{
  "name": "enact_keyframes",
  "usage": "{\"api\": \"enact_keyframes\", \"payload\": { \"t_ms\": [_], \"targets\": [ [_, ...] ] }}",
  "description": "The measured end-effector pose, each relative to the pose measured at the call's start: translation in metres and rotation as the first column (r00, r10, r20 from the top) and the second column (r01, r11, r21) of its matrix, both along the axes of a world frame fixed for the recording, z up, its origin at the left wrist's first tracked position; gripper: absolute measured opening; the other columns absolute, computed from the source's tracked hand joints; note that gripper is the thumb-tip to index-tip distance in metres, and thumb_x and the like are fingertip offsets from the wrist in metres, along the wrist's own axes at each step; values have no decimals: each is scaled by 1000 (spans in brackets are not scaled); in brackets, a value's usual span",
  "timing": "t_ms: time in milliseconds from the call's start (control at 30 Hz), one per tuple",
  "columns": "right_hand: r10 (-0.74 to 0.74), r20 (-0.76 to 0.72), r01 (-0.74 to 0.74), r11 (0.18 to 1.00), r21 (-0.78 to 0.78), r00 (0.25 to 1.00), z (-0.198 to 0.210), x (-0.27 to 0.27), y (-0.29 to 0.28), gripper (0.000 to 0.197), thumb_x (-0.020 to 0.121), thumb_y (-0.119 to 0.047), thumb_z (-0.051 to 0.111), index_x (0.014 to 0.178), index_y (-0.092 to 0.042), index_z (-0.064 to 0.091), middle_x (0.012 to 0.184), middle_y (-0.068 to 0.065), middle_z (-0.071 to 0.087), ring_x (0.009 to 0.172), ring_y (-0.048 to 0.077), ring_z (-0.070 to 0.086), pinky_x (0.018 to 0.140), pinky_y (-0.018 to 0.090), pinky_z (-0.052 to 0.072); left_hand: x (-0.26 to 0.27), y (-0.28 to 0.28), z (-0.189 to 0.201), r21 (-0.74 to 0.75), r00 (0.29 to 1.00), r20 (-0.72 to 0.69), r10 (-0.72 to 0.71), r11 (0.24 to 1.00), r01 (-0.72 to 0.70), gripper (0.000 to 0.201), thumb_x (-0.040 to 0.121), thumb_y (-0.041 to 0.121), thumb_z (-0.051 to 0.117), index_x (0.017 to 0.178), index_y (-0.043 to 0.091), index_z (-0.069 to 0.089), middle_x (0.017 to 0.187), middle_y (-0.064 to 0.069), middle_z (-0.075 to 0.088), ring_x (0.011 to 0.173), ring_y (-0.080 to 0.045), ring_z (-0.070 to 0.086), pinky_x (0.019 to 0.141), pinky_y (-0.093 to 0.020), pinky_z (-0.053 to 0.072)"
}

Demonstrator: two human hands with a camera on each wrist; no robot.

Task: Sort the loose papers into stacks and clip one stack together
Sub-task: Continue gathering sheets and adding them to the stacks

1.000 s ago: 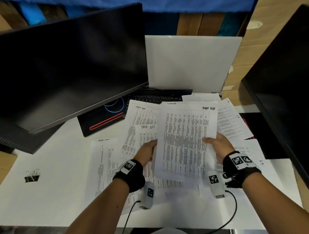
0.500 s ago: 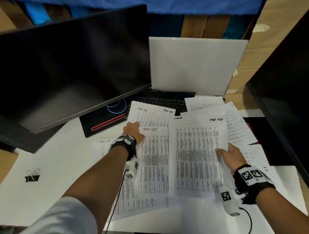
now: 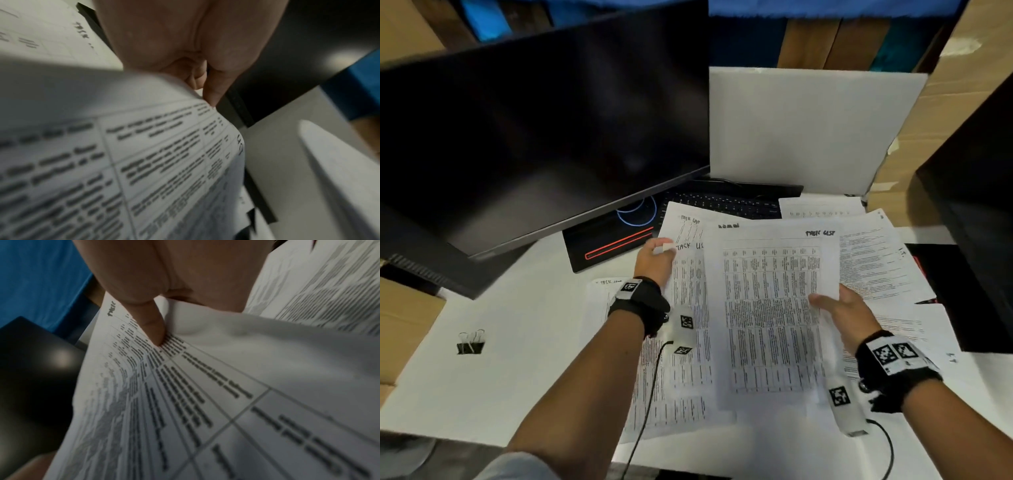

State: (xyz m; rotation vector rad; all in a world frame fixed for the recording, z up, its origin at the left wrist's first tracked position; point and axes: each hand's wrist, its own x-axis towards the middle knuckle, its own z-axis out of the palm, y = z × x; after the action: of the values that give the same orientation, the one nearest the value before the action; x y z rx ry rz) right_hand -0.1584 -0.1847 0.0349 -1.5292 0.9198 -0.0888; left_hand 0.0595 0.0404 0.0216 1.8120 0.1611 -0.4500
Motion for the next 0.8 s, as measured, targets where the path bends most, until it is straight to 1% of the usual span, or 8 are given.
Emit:
{"api": "enact_keyframes", "payload": {
  "t_ms": [100, 200, 333, 433, 500, 600, 667, 800],
  "targets": [
    [68, 27, -68, 998, 17, 997, 4, 15, 18, 22, 89, -7, 60, 107, -19, 64, 106, 3, 70, 98, 19, 64, 89, 34, 49, -10, 6, 13, -152, 999, 30, 18, 988, -13, 34, 90, 0, 50, 111, 27, 54, 90, -7, 64, 55, -16, 50, 40, -18, 41],
    [135, 31, -136, 990, 42, 990, 1, 30, 36, 18, 91, -6, 58, 102, -20, 62, 98, -5, 66, 92, 9, 60, 75, 20, 43, -17, 15, 18, -211, 1000, 17, -10, 978, 13, 27, 89, -2, 48, 98, 19, 63, 83, -10, 68, 62, -22, 58, 53, -25, 45],
    [194, -16, -193, 980, 42, 981, -17, 45, 52, 20, 90, -9, 60, 96, -27, 63, 108, 1, 68, 105, 22, 61, 96, 35, 43, -29, 35, 27, -347, 989, -138, 54, 933, -99, 39, 91, 18, 46, 62, 21, 72, 72, 2, 71, 76, -24, 62, 65, -30, 47],
    [216, -38, -214, 975, 54, 976, -28, 49, 59, 22, 89, -6, 60, 93, -28, 64, 105, 1, 69, 106, 23, 62, 96, 37, 44, -40, 45, 29, -310, 995, -101, -5, 950, -27, 42, 93, 51, 47, 88, 21, 76, 91, 5, 75, 92, -16, 68, 83, -31, 51],
    [214, -53, -210, 976, 62, 975, -31, 50, 64, 21, 87, -5, 62, 90, -25, 66, 101, 0, 70, 105, 25, 63, 98, 40, 45, -47, 49, 26, -217, 1000, -4, -30, 976, 29, 49, 84, 57, 59, 103, 14, 71, 99, 3, 72, 98, -18, 66, 90, -34, 49],
    [157, -68, -153, 986, 60, 985, -35, 49, 66, 15, 83, -6, 65, 89, -18, 68, 96, 1, 72, 104, 28, 63, 93, 39, 46, -55, 52, 32, -238, 999, 52, 15, 971, -2, 17, 91, 24, 64, 101, 14, 72, 101, -1, 75, 98, -22, 70, 90, -38, 53],
    [116, -52, -114, 993, 35, 992, -32, 49, 66, 17, 81, -7, 67, 96, -14, 67, 98, 4, 71, 103, 29, 63, 85, 35, 48, -60, 52, 40, -257, 998, 68, -17, 966, 34, 15, 93, 14, 60, 101, 13, 73, 100, -3, 76, 97, -24, 70, 89, -39, 54],
    [-3, 84, -5, 995, 98, 996, -22, 51, 58, 72, 74, -8, 71, 138, -20, 40, 132, 5, 55, 122, 26, 51, 105, 47, 41, -65, 51, 55, -324, 989, 108, -101, 937, 131, 20, 92, 4, 59, 108, 7, 70, 103, -7, 75, 94, -25, 71, 83, -35, 54]
  ]
}}
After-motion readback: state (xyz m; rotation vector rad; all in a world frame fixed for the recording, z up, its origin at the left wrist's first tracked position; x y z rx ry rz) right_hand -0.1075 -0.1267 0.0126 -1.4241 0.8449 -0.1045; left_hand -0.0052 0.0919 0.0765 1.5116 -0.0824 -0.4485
